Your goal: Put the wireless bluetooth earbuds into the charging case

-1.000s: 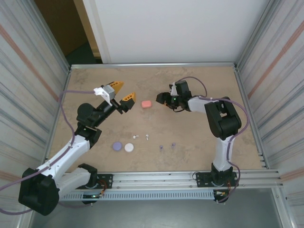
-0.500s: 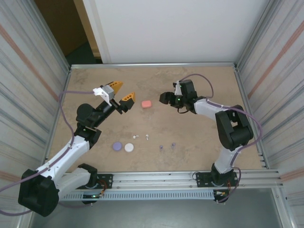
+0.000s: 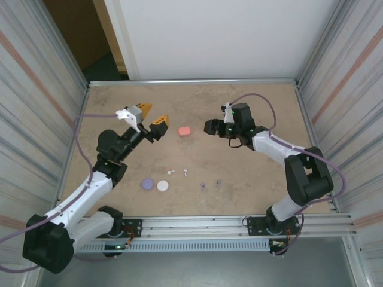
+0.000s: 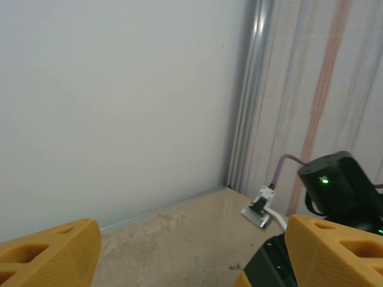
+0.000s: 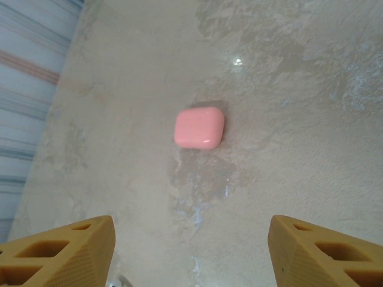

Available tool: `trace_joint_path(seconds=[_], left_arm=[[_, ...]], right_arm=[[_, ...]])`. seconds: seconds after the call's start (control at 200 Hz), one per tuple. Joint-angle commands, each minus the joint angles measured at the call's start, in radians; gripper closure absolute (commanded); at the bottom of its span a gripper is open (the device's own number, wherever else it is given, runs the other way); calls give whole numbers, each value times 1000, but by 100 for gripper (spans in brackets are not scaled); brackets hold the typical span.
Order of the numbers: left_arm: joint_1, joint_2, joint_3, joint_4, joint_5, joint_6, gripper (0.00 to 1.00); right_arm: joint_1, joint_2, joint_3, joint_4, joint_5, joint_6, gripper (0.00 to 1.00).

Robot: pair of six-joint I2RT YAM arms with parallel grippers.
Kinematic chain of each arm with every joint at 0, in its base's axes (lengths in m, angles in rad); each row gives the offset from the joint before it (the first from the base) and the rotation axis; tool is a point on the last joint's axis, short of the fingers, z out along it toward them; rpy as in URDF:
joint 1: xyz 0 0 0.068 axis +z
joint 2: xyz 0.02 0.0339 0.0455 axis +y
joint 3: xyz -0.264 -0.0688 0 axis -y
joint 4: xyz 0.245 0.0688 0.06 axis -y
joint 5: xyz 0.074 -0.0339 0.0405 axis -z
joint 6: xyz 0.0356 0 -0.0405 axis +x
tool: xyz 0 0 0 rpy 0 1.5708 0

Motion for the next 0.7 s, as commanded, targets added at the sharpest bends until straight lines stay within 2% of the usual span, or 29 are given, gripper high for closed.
trace_joint_path(seconds=[0.0, 0.095, 0.321, 0.506, 0.692], left_arm=[[17, -24, 53, -125, -153, -76, 19], [65, -8, 55, -182, -205, -164, 19], [248, 59, -9, -129, -93, -419, 19], [276, 66, -13, -147, -86, -433, 19], [279, 48, -18, -162, -102, -421, 18]], right_arm=[[24, -74, -23, -11, 10, -73, 32], [56, -114, -46, -14, 9, -126, 32], [186, -177, -89, 1, -7, -294, 29], [323, -165, -78, -20, 2, -398, 27], [446, -103, -11, -91, 117, -318, 26]])
